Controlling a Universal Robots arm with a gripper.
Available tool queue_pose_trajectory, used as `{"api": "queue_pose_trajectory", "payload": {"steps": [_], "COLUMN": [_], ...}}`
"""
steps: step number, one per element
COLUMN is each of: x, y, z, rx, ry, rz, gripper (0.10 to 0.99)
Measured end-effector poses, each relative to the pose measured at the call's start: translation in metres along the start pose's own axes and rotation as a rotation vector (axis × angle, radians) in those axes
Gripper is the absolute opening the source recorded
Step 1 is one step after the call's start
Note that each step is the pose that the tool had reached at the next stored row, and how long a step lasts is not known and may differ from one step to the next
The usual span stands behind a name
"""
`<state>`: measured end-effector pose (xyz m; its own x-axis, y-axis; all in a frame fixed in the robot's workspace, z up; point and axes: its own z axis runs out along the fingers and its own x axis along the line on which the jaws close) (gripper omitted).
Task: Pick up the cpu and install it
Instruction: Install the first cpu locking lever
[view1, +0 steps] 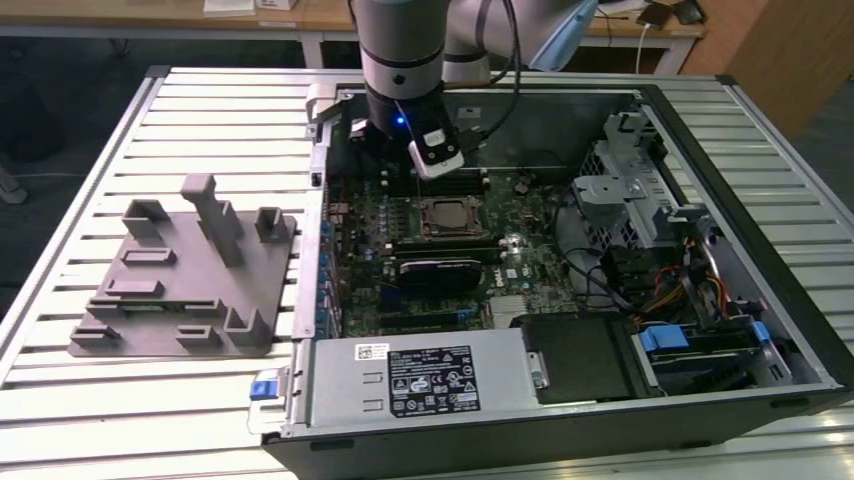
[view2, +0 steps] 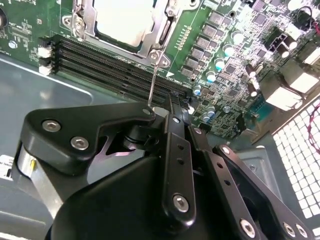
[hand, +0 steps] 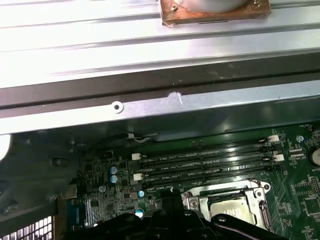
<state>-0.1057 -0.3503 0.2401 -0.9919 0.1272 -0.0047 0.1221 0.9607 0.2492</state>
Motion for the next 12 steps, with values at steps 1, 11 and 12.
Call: {"api": "queue_pose_trajectory", "payload": {"steps": [1,11,12], "x": [0.0,-0.0045,-0.0065], "y": [0.0002,0.0012,0.0014], "z": [-0.001,-0.0023,-0.0022], "rx": [0.0,0.0,0.0], "ry": [0.0,0.0004,0.0007], "rz": [0.0,0.0,0.0], "gripper": [0.106,0.106,0.106]}}
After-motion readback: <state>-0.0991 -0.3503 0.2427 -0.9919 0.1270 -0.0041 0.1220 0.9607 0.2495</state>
